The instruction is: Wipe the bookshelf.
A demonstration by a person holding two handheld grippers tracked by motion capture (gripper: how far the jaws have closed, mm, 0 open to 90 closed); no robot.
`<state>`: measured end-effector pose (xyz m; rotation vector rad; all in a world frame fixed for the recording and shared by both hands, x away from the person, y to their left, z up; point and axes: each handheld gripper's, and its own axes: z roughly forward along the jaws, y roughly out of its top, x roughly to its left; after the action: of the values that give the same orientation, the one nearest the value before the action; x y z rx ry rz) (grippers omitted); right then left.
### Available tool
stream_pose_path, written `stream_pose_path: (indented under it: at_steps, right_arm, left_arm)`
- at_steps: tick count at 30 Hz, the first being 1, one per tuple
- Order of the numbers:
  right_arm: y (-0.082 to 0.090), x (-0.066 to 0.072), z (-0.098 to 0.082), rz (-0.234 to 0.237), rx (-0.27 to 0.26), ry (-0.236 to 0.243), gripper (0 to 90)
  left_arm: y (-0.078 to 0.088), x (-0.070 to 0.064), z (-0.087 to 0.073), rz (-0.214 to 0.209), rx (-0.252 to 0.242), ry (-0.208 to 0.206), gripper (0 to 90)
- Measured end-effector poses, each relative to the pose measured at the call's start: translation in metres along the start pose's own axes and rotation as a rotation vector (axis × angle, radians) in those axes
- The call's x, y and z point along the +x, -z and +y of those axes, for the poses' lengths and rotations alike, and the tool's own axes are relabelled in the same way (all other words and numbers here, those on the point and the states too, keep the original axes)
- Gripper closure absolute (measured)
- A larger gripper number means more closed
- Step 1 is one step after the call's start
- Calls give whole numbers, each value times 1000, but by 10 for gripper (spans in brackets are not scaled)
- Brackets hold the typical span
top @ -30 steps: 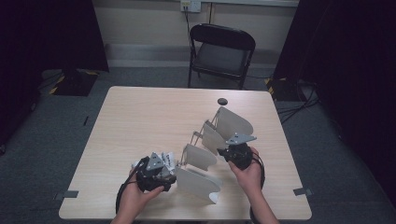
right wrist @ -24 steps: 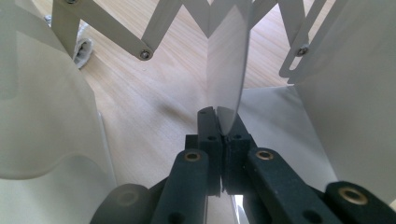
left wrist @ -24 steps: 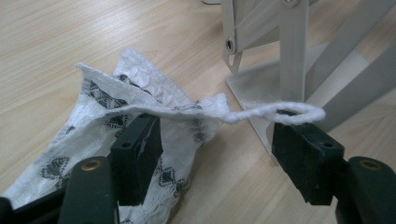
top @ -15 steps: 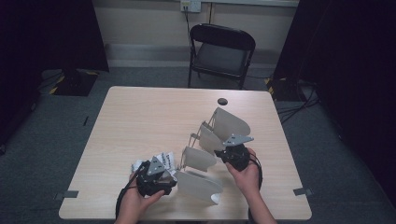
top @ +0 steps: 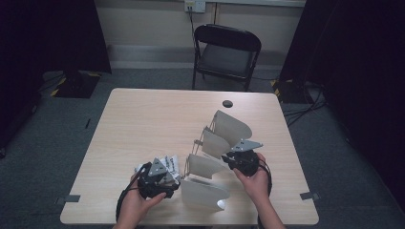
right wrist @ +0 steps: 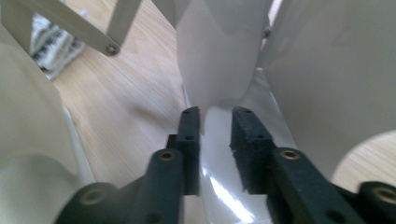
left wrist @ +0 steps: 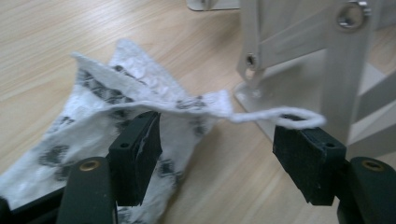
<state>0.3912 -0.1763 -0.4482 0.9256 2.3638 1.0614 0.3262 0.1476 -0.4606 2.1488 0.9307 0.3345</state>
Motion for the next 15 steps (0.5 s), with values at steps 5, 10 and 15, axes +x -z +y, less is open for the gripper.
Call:
stream_pose_path:
  at_steps: [5,10,15]
  right_arm:
    - [8,-5,-15,-17,9,-12,587]
    - [20,-10,-31,-36,28,-30,472]
    - [27,-13,-50,-43,58,-56,380]
  left_arm:
    - [4,15,0,37,11,-4,331]
    - [5,33,-4,59,21,34,331]
    - [4,45,-7,71,27,63,332]
